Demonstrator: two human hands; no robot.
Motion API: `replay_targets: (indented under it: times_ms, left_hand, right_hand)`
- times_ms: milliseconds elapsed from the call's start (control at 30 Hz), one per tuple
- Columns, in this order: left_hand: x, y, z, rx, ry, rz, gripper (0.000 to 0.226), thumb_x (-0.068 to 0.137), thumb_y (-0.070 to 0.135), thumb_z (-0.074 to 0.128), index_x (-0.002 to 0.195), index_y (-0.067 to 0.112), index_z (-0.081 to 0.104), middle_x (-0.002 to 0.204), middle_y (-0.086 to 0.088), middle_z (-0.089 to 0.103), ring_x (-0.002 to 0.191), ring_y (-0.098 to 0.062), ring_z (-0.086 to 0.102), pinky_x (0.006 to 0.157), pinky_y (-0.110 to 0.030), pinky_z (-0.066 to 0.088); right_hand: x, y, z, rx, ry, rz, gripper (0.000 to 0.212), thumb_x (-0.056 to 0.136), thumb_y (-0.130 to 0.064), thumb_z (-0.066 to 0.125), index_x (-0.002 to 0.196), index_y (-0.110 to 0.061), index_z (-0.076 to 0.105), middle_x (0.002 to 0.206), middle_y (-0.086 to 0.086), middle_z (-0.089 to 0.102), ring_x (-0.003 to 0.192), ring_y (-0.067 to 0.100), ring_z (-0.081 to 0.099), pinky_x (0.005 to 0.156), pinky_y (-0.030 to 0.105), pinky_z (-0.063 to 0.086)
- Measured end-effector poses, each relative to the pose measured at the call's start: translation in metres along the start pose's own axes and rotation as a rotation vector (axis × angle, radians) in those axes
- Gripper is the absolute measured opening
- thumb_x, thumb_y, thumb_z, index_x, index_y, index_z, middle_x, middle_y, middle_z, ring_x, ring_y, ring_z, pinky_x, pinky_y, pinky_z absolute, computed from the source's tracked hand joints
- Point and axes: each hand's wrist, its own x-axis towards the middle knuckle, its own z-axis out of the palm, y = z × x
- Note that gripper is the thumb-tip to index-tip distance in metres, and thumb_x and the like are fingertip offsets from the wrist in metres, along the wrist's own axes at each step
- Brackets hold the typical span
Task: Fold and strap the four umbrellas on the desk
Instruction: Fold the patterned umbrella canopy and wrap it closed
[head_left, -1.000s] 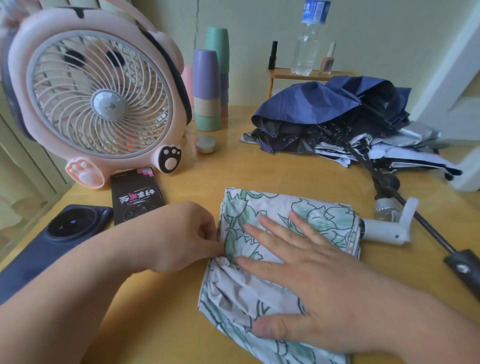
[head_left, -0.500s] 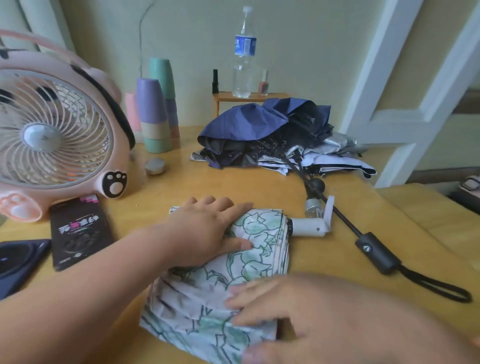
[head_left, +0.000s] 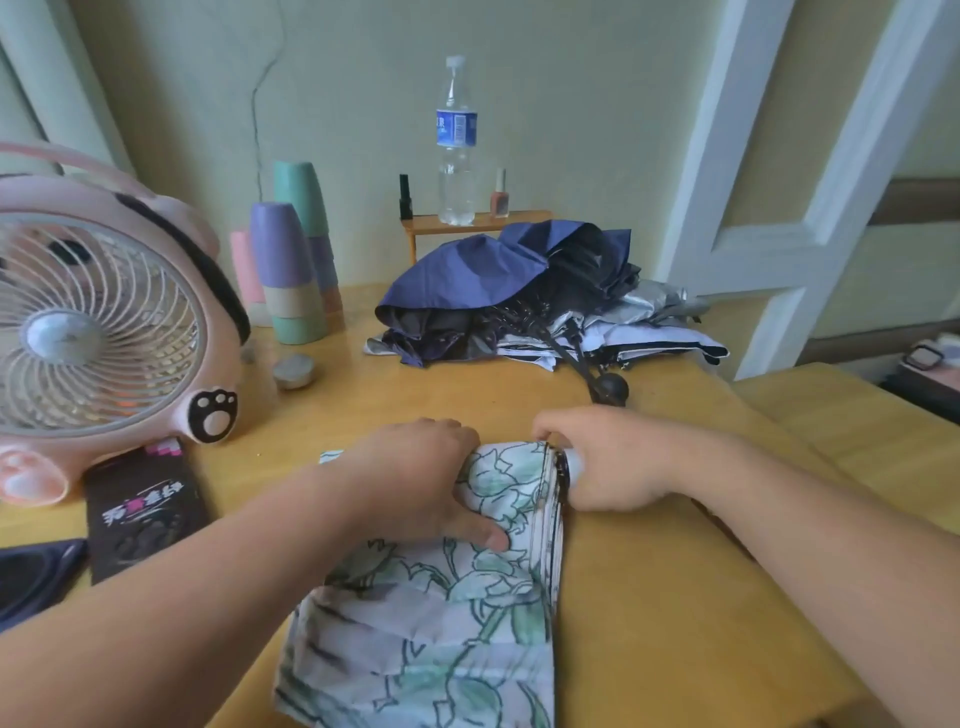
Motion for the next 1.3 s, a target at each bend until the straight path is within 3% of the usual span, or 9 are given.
replay_targets:
  times_ms: [133, 300, 367, 467, 633, 800, 967, 1167, 1300]
  left_hand:
    - [-0.006, -0.007, -0.012, -0.193, 0.130, -0.080, 0.071, 0.048, 0.076, 0.085, 0.096, 0.033, 0.054, 0.092, 0.015, 0.065, 0.087, -0.012, 0.061, 0.079, -0.035, 0.054]
    - [-0.023, -0.025, -0.020, -0.694, 0.392, -0.058, 0.036, 0.066, 0.042, 0.094, 0.093, 0.036, 0.069, 0.088, 0.025, 0.075, 0.081, 0.003, 0.070, 0.080, -0.029, 0.057]
    - [-0.032, -0.031, -0.019, -0.904, 0.502, -0.055, 0.033, 0.070, 0.034, 0.093, 0.096, 0.032, 0.073, 0.092, 0.021, 0.077, 0.083, 0.002, 0.071, 0.077, -0.023, 0.056]
    - [-0.044, -0.037, -0.015, -1.217, 0.622, -0.012, 0.036, 0.070, 0.018, 0.089, 0.103, 0.020, 0.075, 0.095, 0.009, 0.079, 0.082, -0.004, 0.073, 0.070, -0.018, 0.054]
    - [-0.050, -0.043, -0.010, -1.343, 0.690, -0.029, 0.035, 0.073, 0.010, 0.088, 0.105, 0.015, 0.074, 0.099, 0.005, 0.079, 0.092, -0.012, 0.075, 0.078, -0.024, 0.058]
    - [-0.050, -0.048, -0.006, -1.346, 0.751, -0.078, 0.039, 0.073, 0.013, 0.090, 0.106, 0.024, 0.074, 0.103, 0.010, 0.078, 0.096, -0.008, 0.074, 0.085, -0.030, 0.057]
    - [-0.052, -0.062, 0.007, -1.404, 0.474, 0.085, 0.059, 0.074, 0.006, 0.088, 0.126, 0.018, 0.065, 0.121, 0.000, 0.074, 0.113, -0.019, 0.070, 0.096, -0.035, 0.055]
    - [-0.053, -0.065, 0.008, -1.439, 0.295, -0.038, 0.052, 0.072, 0.012, 0.090, 0.121, 0.015, 0.072, 0.118, -0.003, 0.076, 0.111, -0.026, 0.072, 0.106, -0.050, 0.050]
    - [-0.060, -0.069, -0.005, -1.586, -0.048, -0.009, 0.048, 0.078, 0.000, 0.079, 0.125, 0.005, 0.069, 0.125, -0.017, 0.071, 0.116, -0.037, 0.068, 0.107, -0.051, 0.049]
  right_hand:
    - [0.002, -0.019, -0.058, 0.069, -0.021, -0.054, 0.042, 0.070, -0.005, 0.072, 0.102, -0.032, 0.067, 0.076, 0.009, 0.071, 0.055, 0.021, 0.057, 0.047, 0.029, 0.046]
    - [-0.003, -0.071, -0.134, 0.104, 0.097, -0.182, 0.033, 0.072, -0.004, 0.083, 0.100, -0.016, 0.072, 0.051, 0.002, 0.060, 0.041, 0.016, 0.047, 0.041, 0.021, 0.036]
    - [0.001, -0.087, -0.149, 0.247, 0.212, -0.272, 0.026, 0.079, -0.016, 0.083, 0.101, -0.011, 0.070, 0.056, 0.001, 0.064, 0.043, 0.016, 0.046, 0.043, 0.023, 0.033]
    - [0.016, -0.102, -0.148, 0.520, 0.393, -0.386, 0.052, 0.073, -0.053, 0.082, 0.105, -0.014, 0.069, 0.078, 0.003, 0.072, 0.058, 0.016, 0.055, 0.052, 0.030, 0.040]
    - [0.033, -0.119, -0.109, 0.352, 0.092, -0.339, 0.057, 0.068, -0.071, 0.077, 0.110, -0.031, 0.075, 0.107, -0.014, 0.077, 0.101, 0.007, 0.072, 0.098, 0.038, 0.054]
    - [0.028, -0.127, -0.109, 0.114, 0.085, -0.254, 0.030, 0.077, -0.054, 0.082, 0.088, -0.026, 0.077, 0.083, -0.013, 0.077, 0.081, 0.006, 0.073, 0.074, 0.028, 0.058]
    - [0.034, -0.126, -0.102, 0.211, 0.203, -0.232, 0.018, 0.086, -0.039, 0.080, 0.080, -0.022, 0.079, 0.083, -0.006, 0.079, 0.081, 0.012, 0.075, 0.074, 0.024, 0.056]
    - [0.039, -0.107, -0.092, 0.473, 0.166, -0.144, 0.024, 0.090, -0.029, 0.077, 0.097, -0.005, 0.078, 0.090, 0.006, 0.080, 0.086, 0.022, 0.077, 0.077, 0.033, 0.063]
    - [0.033, -0.089, -0.080, 0.694, 0.102, -0.126, 0.024, 0.092, -0.026, 0.074, 0.094, -0.002, 0.076, 0.091, 0.013, 0.079, 0.080, 0.023, 0.077, 0.071, 0.033, 0.063]
